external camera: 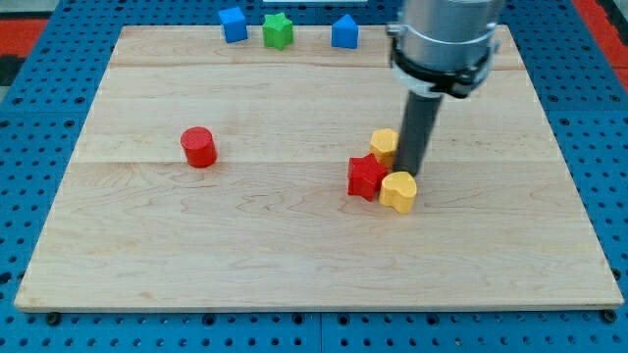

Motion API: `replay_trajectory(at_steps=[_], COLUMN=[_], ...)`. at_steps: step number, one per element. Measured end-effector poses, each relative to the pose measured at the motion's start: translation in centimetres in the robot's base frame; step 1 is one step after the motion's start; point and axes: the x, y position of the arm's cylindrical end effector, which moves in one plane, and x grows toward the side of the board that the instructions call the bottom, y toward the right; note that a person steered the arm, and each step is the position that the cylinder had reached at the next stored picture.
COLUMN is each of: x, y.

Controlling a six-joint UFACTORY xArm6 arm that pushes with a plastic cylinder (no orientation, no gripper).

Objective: Push the yellow heart to the right of the yellow hexagon

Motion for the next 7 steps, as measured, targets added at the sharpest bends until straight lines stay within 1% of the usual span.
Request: replay_trajectory(at_steps=[1,2,3,4,5,6,7], x=[1.0,0.9,4.9,5.6,5.4,6.0,5.5], y=[-6.0,-10.1,-12.2,-7.5,-0.5,-0.1,0.6])
